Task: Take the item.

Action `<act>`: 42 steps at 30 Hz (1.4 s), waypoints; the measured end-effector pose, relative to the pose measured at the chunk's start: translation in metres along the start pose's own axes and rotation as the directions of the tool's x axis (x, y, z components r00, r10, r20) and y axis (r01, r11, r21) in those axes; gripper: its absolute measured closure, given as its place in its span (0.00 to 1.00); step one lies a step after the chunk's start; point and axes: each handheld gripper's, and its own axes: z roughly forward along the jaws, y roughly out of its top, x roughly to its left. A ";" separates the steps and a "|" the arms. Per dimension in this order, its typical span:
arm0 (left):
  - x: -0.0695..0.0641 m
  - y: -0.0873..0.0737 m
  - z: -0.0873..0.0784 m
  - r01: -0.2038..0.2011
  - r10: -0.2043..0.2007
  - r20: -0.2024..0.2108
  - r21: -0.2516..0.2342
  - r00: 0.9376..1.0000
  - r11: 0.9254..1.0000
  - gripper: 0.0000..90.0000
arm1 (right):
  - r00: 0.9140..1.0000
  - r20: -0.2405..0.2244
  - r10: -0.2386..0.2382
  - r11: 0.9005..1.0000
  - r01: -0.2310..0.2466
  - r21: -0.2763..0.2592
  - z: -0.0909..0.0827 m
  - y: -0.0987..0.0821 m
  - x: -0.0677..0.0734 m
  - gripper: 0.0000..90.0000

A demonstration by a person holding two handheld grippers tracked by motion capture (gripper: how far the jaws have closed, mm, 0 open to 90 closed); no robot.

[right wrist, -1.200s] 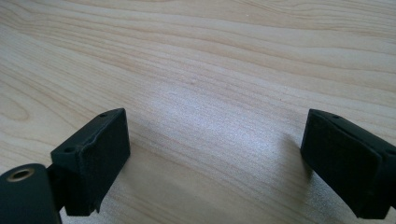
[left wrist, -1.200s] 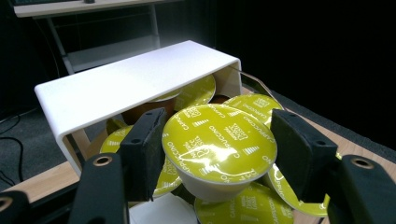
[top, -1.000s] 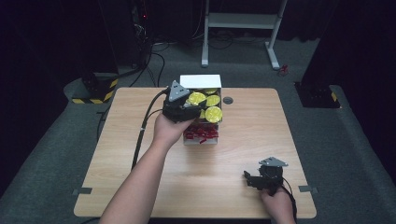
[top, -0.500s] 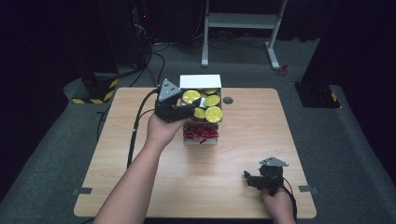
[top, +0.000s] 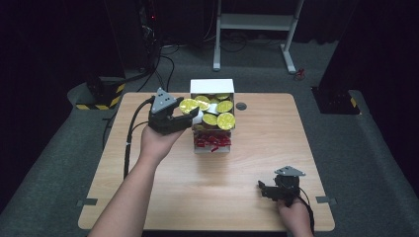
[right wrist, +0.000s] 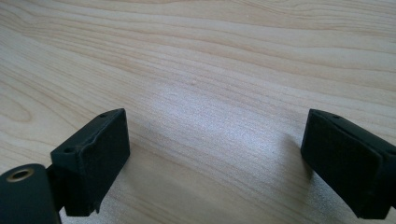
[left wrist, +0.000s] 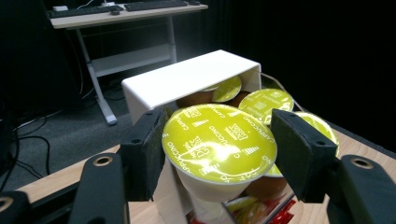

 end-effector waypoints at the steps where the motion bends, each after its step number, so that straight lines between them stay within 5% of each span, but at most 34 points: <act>1: 0.002 -0.002 -0.003 0.004 -0.004 -0.002 -0.002 1.000 1.000 0.42 | 1.000 0.001 0.000 1.000 0.000 0.001 0.000 0.000 0.000 0.09; 22: 0.032 -0.068 -0.040 0.068 -0.067 -0.045 0.019 0.997 0.998 0.42 | 1.000 0.008 -0.014 1.000 0.014 0.001 0.001 0.000 0.001 0.09; 42: 0.055 -0.145 -0.051 0.140 -0.133 -0.096 0.074 0.986 0.987 0.42 | 1.000 0.009 -0.014 1.000 0.014 0.003 0.001 0.000 0.001 0.09</act>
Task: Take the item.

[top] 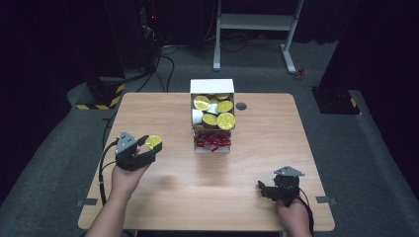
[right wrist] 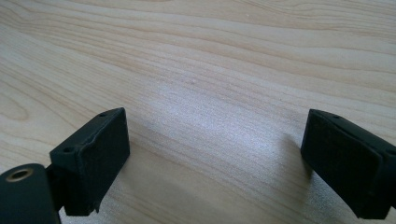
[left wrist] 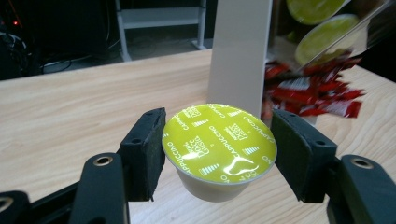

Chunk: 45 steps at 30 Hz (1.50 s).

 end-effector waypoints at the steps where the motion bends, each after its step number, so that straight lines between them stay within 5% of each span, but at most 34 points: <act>1: 0.001 -0.003 0.000 0.002 -0.002 -0.005 0.003 1.000 1.000 0.42 | 1.000 -0.001 0.002 1.000 -0.002 0.001 0.000 0.000 0.000 0.09; 13: 0.016 -0.030 0.019 0.028 -0.024 -0.056 0.065 0.998 0.998 0.42 | 1.000 -0.001 0.002 1.000 -0.002 0.001 0.000 0.000 0.000 0.09; 29: 0.030 -0.057 0.051 0.072 -0.055 -0.112 0.162 0.992 0.984 0.42 | 1.000 -0.001 0.002 1.000 -0.002 0.000 0.000 0.000 0.000 0.09; 36: 0.030 -0.060 0.057 0.059 -0.033 -0.139 0.186 0.990 0.981 0.42 | 1.000 -0.001 0.002 1.000 -0.002 0.001 0.000 0.000 0.000 0.09; 37: 0.029 -0.063 0.061 0.033 -0.001 -0.154 0.209 0.988 0.977 0.42 | 1.000 -0.001 0.002 1.000 -0.002 0.001 0.000 0.000 0.000 0.09; 45: 0.028 -0.065 0.063 0.032 0.003 -0.166 0.212 0.986 0.977 0.42 | 1.000 -0.001 0.002 1.000 -0.002 0.001 0.000 0.000 0.000 0.09</act>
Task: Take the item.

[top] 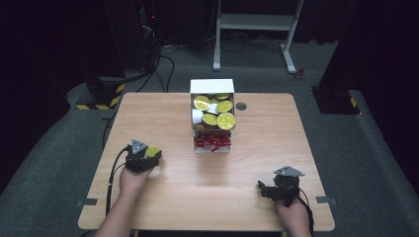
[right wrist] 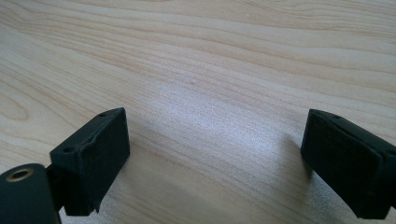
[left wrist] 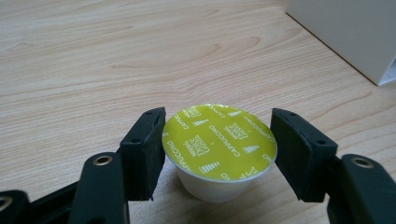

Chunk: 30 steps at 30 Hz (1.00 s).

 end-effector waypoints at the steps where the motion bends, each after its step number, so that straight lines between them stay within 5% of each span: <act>1: 0.001 0.000 -0.001 0.000 0.000 0.003 0.005 1.000 1.000 0.42 | 1.000 0.000 0.000 1.000 0.000 0.000 0.000 0.000 0.000 0.09; 8: 0.002 0.000 -0.005 -0.010 0.010 0.013 0.002 1.000 1.000 0.38 | 1.000 0.000 0.000 1.000 0.000 0.000 0.000 0.000 0.000 0.09; 11: 0.005 0.002 -0.010 0.009 -0.009 0.033 -0.002 0.999 1.000 0.30 | 1.000 0.001 -0.002 1.000 0.002 -0.001 0.000 0.000 0.000 0.09; 18: 0.015 0.006 -0.026 0.051 -0.049 0.062 -0.037 0.997 0.998 0.30 | 1.000 0.000 0.000 1.000 0.000 0.000 0.000 0.000 0.000 0.09; 30: 0.023 0.006 -0.050 0.058 -0.052 0.056 -0.097 0.997 0.994 0.79 | 1.000 0.000 -0.001 1.000 0.001 0.000 0.000 0.000 0.000 0.09</act>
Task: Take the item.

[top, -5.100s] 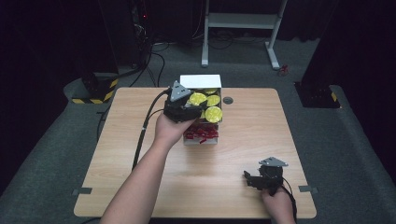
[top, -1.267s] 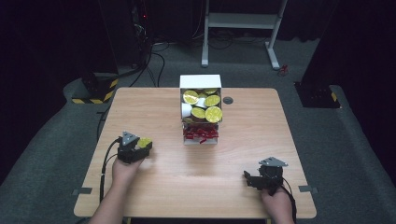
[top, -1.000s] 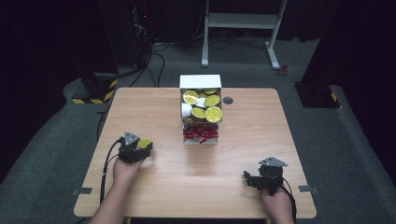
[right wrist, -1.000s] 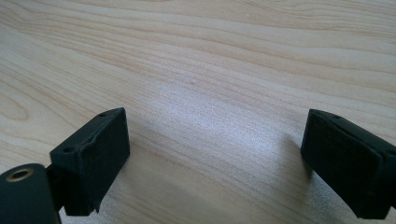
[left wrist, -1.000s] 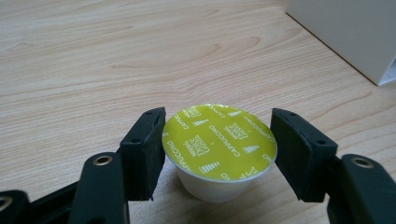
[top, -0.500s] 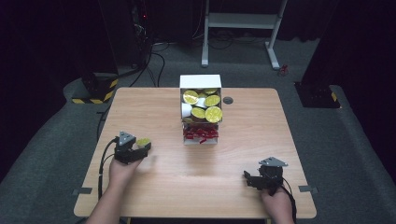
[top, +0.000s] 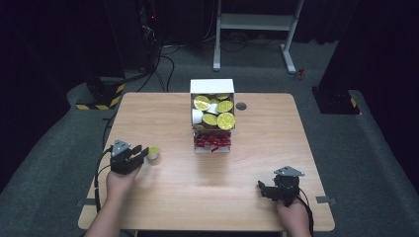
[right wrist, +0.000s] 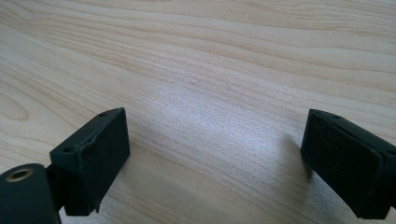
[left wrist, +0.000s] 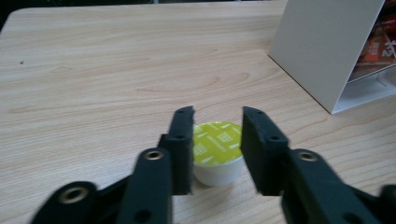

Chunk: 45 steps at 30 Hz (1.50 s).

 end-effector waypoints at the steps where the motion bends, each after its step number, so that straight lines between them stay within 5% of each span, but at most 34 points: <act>1: -0.001 0.000 -0.001 -0.005 0.005 -0.008 0.001 1.000 1.000 0.79 | 1.000 0.000 0.000 1.000 0.000 0.000 0.000 0.000 0.000 0.09; 4: -0.001 -0.004 -0.005 -0.015 0.015 -0.014 0.007 1.000 1.000 0.89 | 1.000 0.000 0.000 1.000 0.000 0.000 0.000 0.000 0.000 0.09; 10: 0.001 -0.008 -0.010 -0.014 0.014 -0.016 0.020 1.000 1.000 0.93 | 1.000 0.000 0.000 1.000 0.000 0.000 0.000 0.000 0.000 0.09; 24: 0.001 -0.027 -0.032 0.012 -0.012 0.005 0.048 1.000 0.999 0.90 | 1.000 0.000 -0.001 1.000 0.001 -0.002 0.000 0.000 0.000 0.09; 45: -0.012 -0.031 -0.030 -0.018 0.016 0.028 0.073 0.999 0.997 0.88 | 1.000 -0.001 0.002 1.000 -0.002 0.000 0.000 0.000 0.000 0.09</act>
